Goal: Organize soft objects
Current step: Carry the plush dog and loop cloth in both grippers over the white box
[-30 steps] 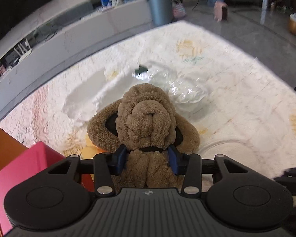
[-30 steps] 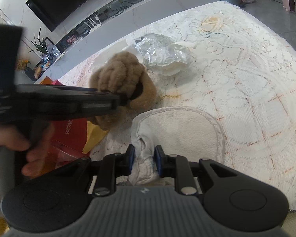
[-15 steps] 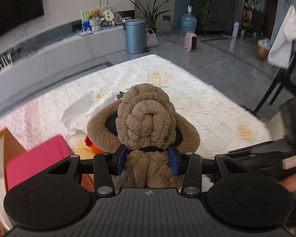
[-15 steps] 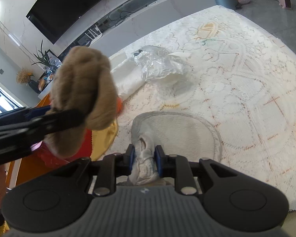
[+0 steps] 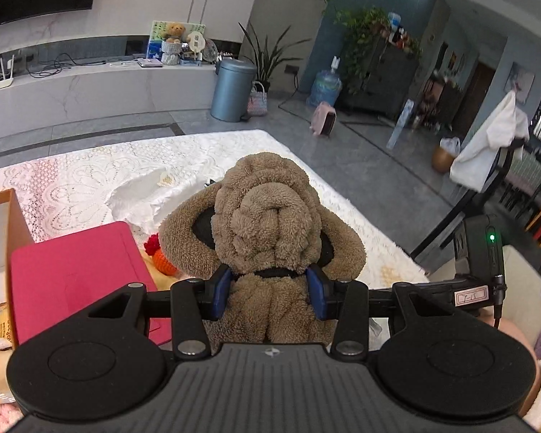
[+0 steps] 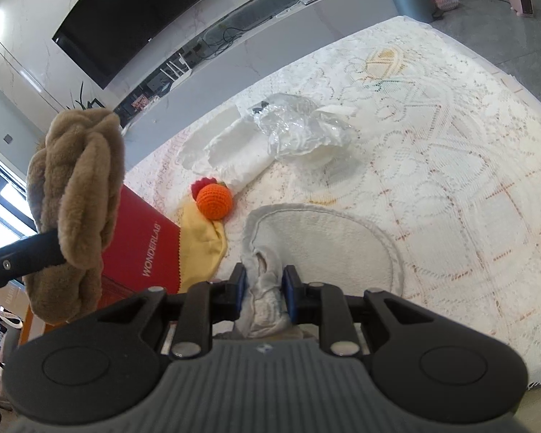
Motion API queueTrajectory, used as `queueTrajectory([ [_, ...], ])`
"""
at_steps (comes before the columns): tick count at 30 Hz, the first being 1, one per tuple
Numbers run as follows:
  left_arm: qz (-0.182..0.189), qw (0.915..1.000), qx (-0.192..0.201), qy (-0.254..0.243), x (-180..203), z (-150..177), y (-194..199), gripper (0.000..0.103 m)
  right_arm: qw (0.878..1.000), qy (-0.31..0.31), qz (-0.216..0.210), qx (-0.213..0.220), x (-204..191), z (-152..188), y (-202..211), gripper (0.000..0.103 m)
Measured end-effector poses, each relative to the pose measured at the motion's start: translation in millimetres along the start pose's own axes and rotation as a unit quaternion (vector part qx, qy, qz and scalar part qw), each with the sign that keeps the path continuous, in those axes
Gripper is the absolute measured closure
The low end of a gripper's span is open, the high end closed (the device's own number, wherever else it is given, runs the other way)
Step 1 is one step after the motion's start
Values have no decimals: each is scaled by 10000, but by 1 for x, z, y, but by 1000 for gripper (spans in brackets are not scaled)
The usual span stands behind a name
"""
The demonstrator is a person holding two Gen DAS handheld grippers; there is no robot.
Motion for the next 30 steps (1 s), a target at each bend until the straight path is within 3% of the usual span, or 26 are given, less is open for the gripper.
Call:
queueTrajectory([
  [4,-192,9991,366,-23,-10,-9,16,53,9992,-137,-325,163,-12,-10,13,83],
  [15,-359,9875,1336,762,-56,-34,69,53,9858,-267,-1426,847,-78,-48,73,83],
  [21,-819,9762,1768,953,-87,-32,106,53,9788,243,-1730,1071,-146,-56,106,83],
  [24,-1046,9687,1792,1359,-110,-25,120,53,9752,632,-1797,1123,-192,-57,115,83],
  [30,-1089,9553,2083,1793,-167,-2,153,53,9689,1506,-1698,982,-288,-43,105,79],
])
Point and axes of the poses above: each gripper's, at about its wrist camera, not at the fingertips, and y roughly against the way its jaws point, x to its right, z to its underside, the point moved 10 cm from there along -y, roughly the way its jaws point, and after that the axes turned 11 degrees about -y, right-handed, at the moved point
